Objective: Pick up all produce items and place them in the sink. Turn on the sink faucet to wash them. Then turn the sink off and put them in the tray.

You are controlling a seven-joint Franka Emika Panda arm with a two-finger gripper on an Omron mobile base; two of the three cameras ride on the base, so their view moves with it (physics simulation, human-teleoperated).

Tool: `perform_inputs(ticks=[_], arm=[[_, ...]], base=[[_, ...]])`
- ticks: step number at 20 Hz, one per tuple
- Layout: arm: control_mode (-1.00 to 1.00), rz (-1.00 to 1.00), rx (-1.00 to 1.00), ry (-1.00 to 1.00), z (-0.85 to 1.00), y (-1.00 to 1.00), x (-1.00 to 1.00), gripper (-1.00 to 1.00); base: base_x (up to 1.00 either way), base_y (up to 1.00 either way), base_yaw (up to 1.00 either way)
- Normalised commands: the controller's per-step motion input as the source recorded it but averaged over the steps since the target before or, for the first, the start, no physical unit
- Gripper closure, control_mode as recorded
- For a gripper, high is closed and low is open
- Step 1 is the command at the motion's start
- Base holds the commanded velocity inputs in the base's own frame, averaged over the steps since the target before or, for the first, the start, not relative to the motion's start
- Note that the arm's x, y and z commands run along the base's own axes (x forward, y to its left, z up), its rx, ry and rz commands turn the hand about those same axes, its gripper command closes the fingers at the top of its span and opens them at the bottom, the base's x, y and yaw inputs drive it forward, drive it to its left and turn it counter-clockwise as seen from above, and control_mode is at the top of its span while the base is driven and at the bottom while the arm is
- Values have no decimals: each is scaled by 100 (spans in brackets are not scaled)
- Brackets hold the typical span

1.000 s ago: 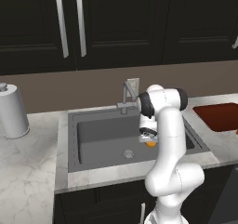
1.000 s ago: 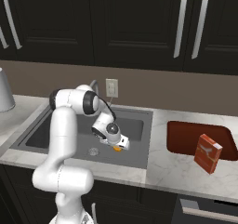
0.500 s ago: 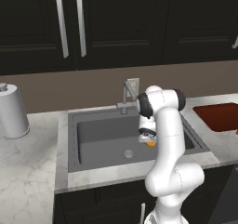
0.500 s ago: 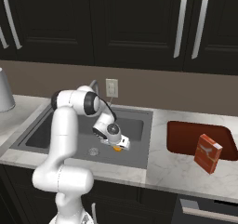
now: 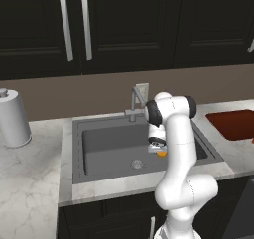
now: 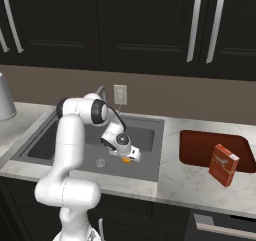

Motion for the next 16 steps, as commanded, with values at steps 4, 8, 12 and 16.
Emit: perform_inputs(ticks=[4,8,12,16], arm=[[-100,0,0,0,-8,-3,5,-100],[-100,0,0,0,-8,-2,9,-100],[-100,0,0,0,-8,-1,10,-100],[-100,0,0,0,-9,-2,10,-100]], base=[[0,0,0],[0,0,0],[0,0,0],[0,0,0]])
